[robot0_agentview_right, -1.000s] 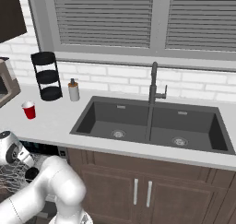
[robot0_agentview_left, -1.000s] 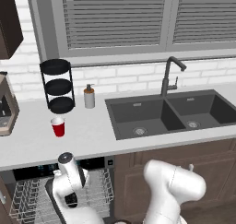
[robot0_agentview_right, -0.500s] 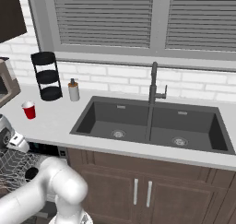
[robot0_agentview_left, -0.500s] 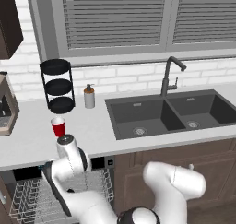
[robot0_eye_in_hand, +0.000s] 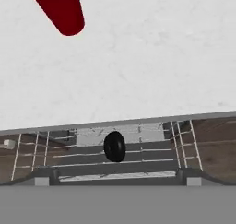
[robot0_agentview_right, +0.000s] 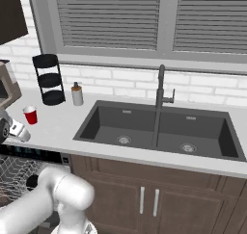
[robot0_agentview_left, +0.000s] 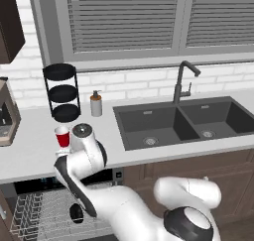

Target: Pick up the cup and bowl from the counter, place them in the dishwasher, and close the dishwasher door.

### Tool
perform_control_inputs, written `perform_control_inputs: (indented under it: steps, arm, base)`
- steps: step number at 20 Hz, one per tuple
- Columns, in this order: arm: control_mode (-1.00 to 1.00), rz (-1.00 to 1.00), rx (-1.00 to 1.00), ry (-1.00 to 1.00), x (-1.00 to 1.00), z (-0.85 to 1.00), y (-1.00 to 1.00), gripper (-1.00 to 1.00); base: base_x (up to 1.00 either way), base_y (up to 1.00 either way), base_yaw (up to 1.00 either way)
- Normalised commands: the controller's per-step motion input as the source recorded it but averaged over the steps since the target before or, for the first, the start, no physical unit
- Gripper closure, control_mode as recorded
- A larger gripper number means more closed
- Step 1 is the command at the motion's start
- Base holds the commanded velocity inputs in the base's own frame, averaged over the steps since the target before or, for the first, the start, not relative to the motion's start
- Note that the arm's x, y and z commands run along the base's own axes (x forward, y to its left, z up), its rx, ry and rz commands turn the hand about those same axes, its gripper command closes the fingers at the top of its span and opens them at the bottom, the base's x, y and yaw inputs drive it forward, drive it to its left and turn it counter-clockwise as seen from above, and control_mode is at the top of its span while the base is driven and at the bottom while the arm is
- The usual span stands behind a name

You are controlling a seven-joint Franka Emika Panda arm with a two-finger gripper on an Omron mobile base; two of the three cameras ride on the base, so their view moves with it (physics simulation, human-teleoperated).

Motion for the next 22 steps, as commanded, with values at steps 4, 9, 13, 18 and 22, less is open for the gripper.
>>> perform_control_inputs:
  steps: [4, 9, 13, 18, 22]
  arm:
    - [-1.00, -0.06, 0.34, -0.26, 0.00, 0.97, -0.49, -1.00]
    - [-1.00, -0.11, 0.39, -0.25, 0.07, 0.89, -0.45, -1.00]
    - [-1.00, -0.07, 0.33, -0.16, 0.04, 0.96, -0.42, -1.00]
    - [-1.00, 0.00, 0.07, 0.06, 0.00, 0.64, -0.09, -1.00]
    - [-1.00, 0.00, -0.09, 0.35, 0.24, 0.35, 0.04, -1.00]
  base:
    - [0.00, 0.00, 0.00]
    - [0.00, 0.00, 0.00]
    - [0.00, 0.00, 0.00]
    - [0.00, 0.00, 0.00]
    - [0.00, 0.00, 0.00]
